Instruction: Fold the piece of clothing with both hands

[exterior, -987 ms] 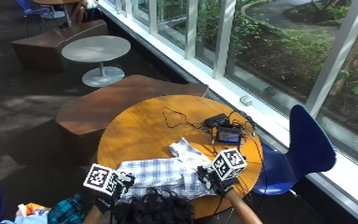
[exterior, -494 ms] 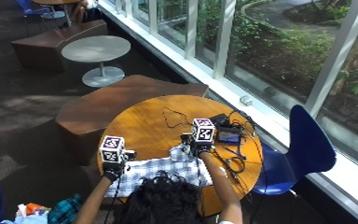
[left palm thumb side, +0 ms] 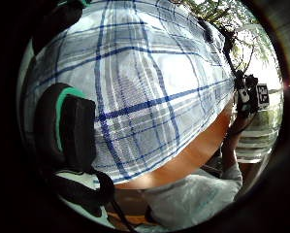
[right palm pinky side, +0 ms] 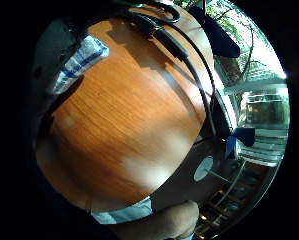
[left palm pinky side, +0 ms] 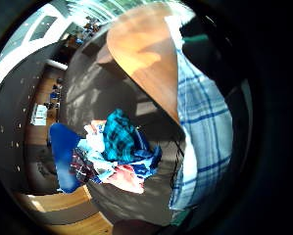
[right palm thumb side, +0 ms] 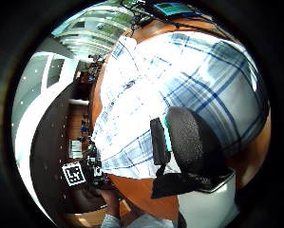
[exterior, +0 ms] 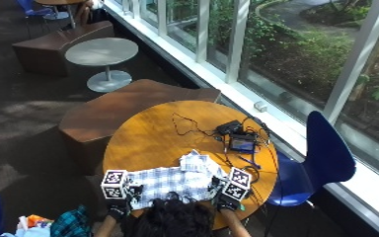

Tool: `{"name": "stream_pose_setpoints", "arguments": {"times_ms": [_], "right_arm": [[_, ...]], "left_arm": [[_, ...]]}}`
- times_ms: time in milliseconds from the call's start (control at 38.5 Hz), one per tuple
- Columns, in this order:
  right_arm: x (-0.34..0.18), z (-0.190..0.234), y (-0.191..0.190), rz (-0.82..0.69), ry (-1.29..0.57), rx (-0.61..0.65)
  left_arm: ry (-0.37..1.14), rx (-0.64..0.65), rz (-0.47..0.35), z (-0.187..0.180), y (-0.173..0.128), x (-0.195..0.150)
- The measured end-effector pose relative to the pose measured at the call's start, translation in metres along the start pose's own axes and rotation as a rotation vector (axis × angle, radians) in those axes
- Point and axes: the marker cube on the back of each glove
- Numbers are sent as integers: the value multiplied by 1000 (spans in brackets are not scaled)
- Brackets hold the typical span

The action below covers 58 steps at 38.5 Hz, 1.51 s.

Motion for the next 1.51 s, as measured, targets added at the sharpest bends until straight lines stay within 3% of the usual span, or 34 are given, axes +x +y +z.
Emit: {"name": "stream_pose_setpoints", "arguments": {"times_ms": [52,104,338,520,597,701,779,961,1065,1247,1377,1429,1507], "right_arm": [[1,11,3,12,1,-44],[-1,19,3,16,-5,-75],[-4,10,-1,-18,-107,128],[-2,-36,-11,50,-610,205],[-26,-58,-9,1,-718,223],[-74,-75,2,-110,-661,280],[-118,-64,8,-219,-578,289],[-244,16,35,-525,-228,270],[-287,58,58,-628,10,255],[-292,70,88,-783,146,109],[-263,45,86,-992,-55,-103],[-240,23,87,-996,-166,-154],[-207,-15,87,-943,-246,-127]], "left_arm": [[113,-176,-18,13,16,5],[191,-259,-32,20,23,7],[193,-282,-9,25,10,30],[162,-363,85,16,-12,72],[176,-349,116,1,-14,80],[228,-210,90,-32,-6,67],[283,-94,40,-59,6,47],[356,48,-126,-99,41,-6],[352,81,-184,-104,52,-25],[370,101,-194,-105,53,-27],[383,135,-163,-116,47,-14],[377,152,-143,-122,45,-5],[350,163,-120,-130,44,9]]}}
